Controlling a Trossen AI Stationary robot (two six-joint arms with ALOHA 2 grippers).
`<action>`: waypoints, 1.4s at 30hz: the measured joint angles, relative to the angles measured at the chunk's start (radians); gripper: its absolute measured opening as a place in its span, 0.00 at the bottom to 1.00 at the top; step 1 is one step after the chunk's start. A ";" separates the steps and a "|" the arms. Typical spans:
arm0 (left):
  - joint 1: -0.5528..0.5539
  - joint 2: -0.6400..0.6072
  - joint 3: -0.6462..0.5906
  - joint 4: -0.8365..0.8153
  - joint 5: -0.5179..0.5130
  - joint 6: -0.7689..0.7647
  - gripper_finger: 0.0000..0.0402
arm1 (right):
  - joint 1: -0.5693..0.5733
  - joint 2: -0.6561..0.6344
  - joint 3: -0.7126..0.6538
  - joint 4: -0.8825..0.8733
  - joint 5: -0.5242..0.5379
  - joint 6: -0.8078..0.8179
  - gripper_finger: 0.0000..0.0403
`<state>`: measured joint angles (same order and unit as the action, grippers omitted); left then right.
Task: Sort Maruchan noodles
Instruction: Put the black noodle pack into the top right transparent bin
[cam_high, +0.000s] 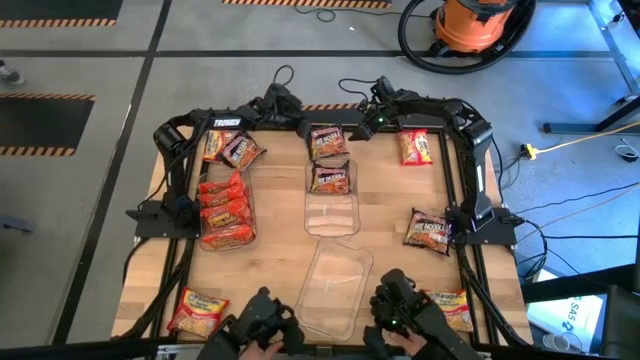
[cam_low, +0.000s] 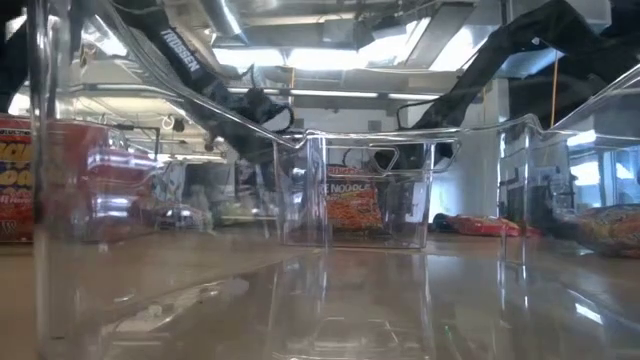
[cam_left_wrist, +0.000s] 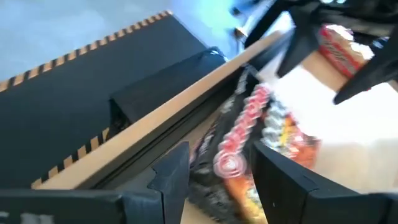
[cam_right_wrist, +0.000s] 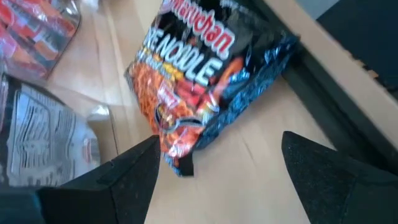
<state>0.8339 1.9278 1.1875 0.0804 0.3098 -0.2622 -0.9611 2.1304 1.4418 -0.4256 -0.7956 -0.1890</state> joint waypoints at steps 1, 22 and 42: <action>0.002 0.000 0.034 -0.045 0.015 0.022 0.40 | -0.002 0.000 0.000 -0.016 0.000 -0.009 0.77; 0.023 0.231 0.537 -0.737 0.039 0.459 0.41 | 0.000 -0.001 -0.002 -0.090 0.000 -0.082 0.77; -0.058 0.254 0.510 -0.705 -0.090 0.823 0.41 | 0.007 -0.001 -0.002 -0.066 -0.009 -0.105 0.77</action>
<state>0.7758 2.1813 1.6974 -0.6244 0.2202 0.5605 -0.9539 2.1292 1.4403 -0.4919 -0.8046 -0.2939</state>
